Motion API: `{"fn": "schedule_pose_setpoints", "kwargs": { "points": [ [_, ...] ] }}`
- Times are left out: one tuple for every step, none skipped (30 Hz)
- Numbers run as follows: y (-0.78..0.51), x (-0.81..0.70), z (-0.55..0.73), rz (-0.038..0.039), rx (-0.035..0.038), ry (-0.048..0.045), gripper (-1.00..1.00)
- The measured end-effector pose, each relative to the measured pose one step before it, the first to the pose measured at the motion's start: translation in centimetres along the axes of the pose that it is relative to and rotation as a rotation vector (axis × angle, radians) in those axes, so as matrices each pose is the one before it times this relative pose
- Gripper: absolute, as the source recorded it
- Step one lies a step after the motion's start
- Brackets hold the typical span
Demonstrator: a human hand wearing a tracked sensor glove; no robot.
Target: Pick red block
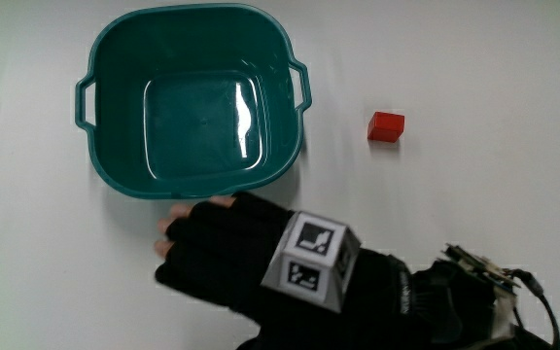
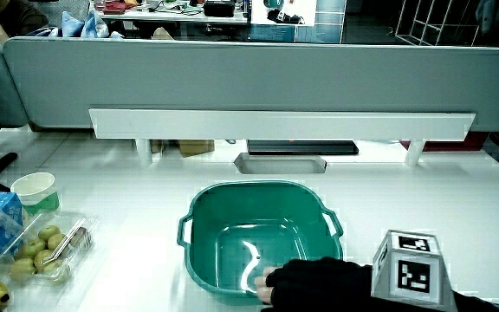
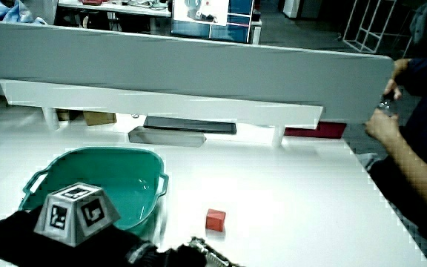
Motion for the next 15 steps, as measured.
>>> {"fn": "schedule_pose_setpoints", "kwargs": {
  "points": [
    [-0.338,0.224,0.300,-0.00941,-0.02139,0.00102,0.00],
    [-0.317,0.369,0.155,-0.01309,0.01130,0.00734,0.00],
    [-0.311,0.372,0.161,-0.01309,0.01130,0.00734,0.00],
    [-0.304,0.375,0.168,-0.01309,0.01130,0.00734,0.00],
    [-0.297,0.377,0.174,-0.01309,0.01130,0.00734,0.00],
    [-0.290,0.380,0.180,-0.01309,0.01130,0.00734,0.00],
    [-0.283,0.382,0.186,-0.01309,0.01130,0.00734,0.00],
    [-0.212,0.323,0.185,-0.01534,-0.00566,-0.02050,0.00],
    [-0.143,0.470,0.069,-0.01426,0.00323,0.00366,0.00],
    [-0.136,0.472,0.071,-0.01426,0.00323,0.00366,0.00],
    [-0.129,0.473,0.073,-0.01426,0.00323,0.00366,0.00],
    [-0.122,0.475,0.075,-0.01426,0.00323,0.00366,0.00],
    [-0.115,0.476,0.077,-0.01426,0.00323,0.00366,0.00],
    [-0.108,0.477,0.079,-0.01426,0.00323,0.00366,0.00],
    [-0.101,0.479,0.082,-0.01426,0.00323,0.00366,0.00]
  ]
}}
